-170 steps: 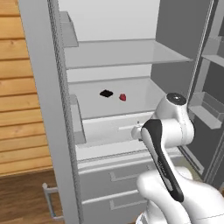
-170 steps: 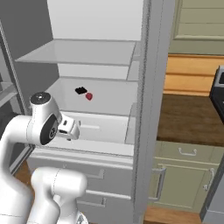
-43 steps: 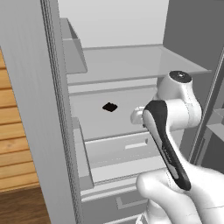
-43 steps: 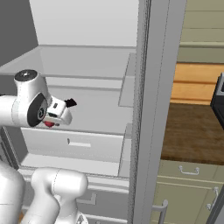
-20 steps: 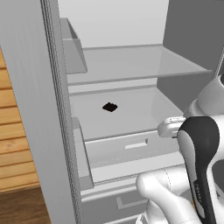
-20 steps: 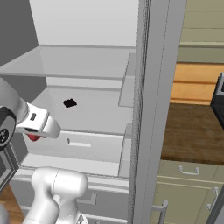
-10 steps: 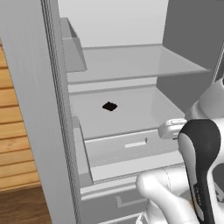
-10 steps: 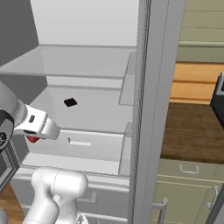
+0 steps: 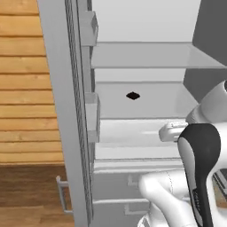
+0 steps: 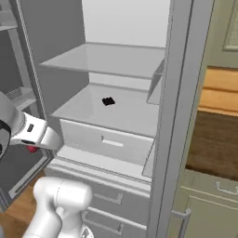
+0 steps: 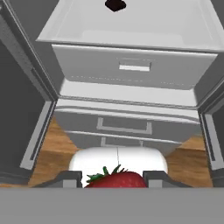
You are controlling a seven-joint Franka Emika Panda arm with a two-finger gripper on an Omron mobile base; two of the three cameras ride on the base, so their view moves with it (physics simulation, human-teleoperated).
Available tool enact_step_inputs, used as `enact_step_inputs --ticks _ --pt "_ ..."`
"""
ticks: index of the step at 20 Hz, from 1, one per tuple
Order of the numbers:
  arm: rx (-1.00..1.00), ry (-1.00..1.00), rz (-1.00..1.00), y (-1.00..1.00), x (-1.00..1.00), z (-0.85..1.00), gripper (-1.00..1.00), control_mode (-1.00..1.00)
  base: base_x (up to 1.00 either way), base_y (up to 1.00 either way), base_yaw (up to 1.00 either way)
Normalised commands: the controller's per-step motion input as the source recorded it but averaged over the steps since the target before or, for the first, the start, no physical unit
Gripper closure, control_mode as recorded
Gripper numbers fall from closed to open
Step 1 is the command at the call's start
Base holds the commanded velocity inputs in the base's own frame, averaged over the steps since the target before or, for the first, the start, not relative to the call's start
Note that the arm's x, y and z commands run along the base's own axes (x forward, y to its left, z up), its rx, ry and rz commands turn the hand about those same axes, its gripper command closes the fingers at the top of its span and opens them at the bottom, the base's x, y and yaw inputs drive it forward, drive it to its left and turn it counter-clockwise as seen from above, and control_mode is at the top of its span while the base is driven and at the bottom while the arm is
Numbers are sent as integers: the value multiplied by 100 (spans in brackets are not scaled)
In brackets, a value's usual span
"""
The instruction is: Take the strawberry from the fridge and place it on top of the pancake, located on the dining counter.
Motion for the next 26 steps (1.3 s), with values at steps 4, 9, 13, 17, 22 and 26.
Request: enact_step_inputs --ticks 4,9,13,17,22,26 --pt "0 0 0 0 0 0 100 100 -64 -12 84" --pt "0 0 0 0 0 0 100 100 -65 -11 86" --pt "0 0 0 0 0 0 100 100 -73 1 86" --pt "0 0 0 0 0 0 100 100 -11 0 100" --pt "0 0 0 0 0 0 100 100 -22 -1 100" --pt "0 0 0 0 0 0 100 100 -43 8 94"
